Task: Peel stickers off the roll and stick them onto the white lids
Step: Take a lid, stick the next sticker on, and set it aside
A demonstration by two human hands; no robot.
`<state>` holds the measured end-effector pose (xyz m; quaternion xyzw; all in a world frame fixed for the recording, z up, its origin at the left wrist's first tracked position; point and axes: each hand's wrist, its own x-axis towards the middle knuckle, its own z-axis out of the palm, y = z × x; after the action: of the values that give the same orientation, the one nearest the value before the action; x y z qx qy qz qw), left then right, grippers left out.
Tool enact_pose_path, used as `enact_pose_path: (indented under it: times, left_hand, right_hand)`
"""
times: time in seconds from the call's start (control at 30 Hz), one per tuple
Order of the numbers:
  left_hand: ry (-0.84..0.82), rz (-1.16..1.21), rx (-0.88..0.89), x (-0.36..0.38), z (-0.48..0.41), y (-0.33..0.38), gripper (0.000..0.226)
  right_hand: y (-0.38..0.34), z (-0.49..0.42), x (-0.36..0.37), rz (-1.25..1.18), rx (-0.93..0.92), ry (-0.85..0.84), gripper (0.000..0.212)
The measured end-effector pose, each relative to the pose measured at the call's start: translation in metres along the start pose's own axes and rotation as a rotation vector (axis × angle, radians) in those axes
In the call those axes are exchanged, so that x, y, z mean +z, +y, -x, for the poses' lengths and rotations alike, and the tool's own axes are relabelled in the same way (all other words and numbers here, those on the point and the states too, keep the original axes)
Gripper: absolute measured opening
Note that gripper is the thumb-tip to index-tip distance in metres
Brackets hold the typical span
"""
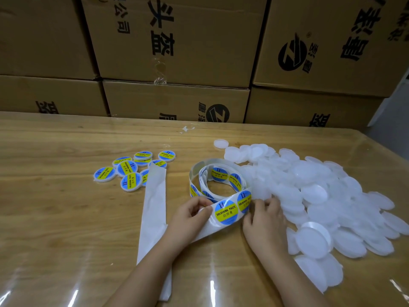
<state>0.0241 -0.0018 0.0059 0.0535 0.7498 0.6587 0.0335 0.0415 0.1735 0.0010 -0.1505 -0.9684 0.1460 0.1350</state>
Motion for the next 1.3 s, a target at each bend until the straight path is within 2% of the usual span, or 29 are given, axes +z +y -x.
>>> enact_pose_path:
  times: [0.3, 0.43, 0.67, 0.9, 1.1, 1.17, 1.3]
  left_hand:
    - [-0.01, -0.056, 0.05, 0.0, -0.001, -0.006, 0.019]
    - [-0.018, -0.057, 0.06, 0.0, -0.002, -0.007, 0.02]
    - [-0.027, -0.051, 0.057, 0.0, -0.003, -0.009, 0.019]
    - [-0.029, -0.07, 0.068, 0.0, -0.005, -0.01, 0.021]
    - [-0.032, -0.069, 0.07, 0.0, -0.005, -0.011, 0.019]
    - [-0.029, -0.065, 0.071, 0.0, -0.005, -0.011, 0.019]
    - [-0.015, -0.053, 0.058, 0.001, -0.006, -0.011, 0.018]
  right_hand:
    - [0.003, -0.003, 0.003, -0.053, -0.079, -0.016, 0.035]
    - [0.002, -0.004, 0.0, -0.137, -0.031, -0.012, 0.031]
    - [0.002, -0.007, -0.006, -0.457, 0.116, 0.026, 0.022]
    - [0.004, -0.015, -0.001, -0.384, 0.128, -0.033, 0.039]
    - [0.009, -0.018, 0.002, -0.391, 0.154, -0.045, 0.04]
    - [0.011, -0.02, 0.003, -0.508, 0.189, 0.004, 0.036]
    - [0.011, -0.018, -0.001, -0.973, 0.313, 0.1, 0.028]
